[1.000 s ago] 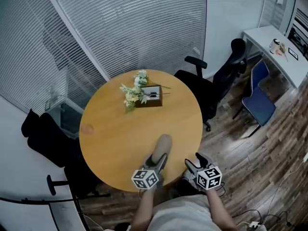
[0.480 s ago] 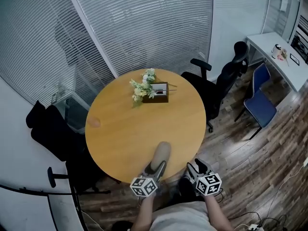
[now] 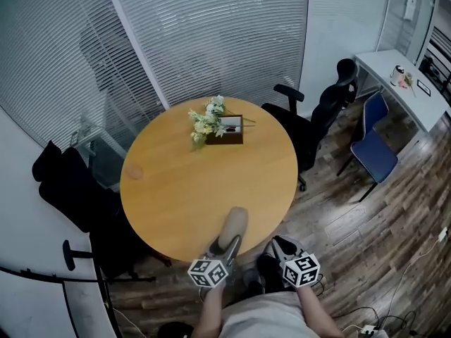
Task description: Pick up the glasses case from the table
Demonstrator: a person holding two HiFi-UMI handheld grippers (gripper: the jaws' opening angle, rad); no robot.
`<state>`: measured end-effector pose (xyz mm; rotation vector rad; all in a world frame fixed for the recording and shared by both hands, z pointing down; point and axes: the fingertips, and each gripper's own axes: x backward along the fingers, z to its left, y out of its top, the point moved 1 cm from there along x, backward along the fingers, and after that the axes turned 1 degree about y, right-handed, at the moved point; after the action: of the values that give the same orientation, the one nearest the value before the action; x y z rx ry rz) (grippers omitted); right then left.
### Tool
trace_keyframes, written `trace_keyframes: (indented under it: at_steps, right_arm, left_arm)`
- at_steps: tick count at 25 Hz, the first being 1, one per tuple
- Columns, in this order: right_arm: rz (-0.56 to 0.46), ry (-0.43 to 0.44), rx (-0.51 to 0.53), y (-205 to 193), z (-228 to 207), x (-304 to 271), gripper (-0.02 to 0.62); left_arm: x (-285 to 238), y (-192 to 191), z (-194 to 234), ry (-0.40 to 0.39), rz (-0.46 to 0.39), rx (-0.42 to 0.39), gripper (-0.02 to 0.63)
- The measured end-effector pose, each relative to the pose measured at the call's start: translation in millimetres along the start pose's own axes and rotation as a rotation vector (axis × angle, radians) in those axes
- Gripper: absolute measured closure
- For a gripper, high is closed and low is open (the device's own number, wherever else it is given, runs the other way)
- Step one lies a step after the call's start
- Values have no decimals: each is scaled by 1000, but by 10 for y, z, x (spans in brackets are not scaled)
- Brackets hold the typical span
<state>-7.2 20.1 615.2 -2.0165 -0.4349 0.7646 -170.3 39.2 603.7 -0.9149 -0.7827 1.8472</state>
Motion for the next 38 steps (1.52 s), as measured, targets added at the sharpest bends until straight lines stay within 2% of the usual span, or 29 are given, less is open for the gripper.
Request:
trace_keyframes:
  at_steps: [3, 8, 21, 38]
  right_arm:
    - [7, 8, 11, -64, 54, -48, 597]
    - [15, 34, -2, -125, 156, -104, 597]
    - [38, 27, -6, -199, 245, -90, 597]
    - [45, 21, 44, -195, 293, -68, 597]
  left_arm:
    - [29, -76, 66, 2, 24, -11, 336]
    - [74, -101, 116, -2, 34, -19, 336]
    - [196, -57, 134, -13, 26, -26, 336]
    - [216, -110, 128, -46, 52, -24, 336]
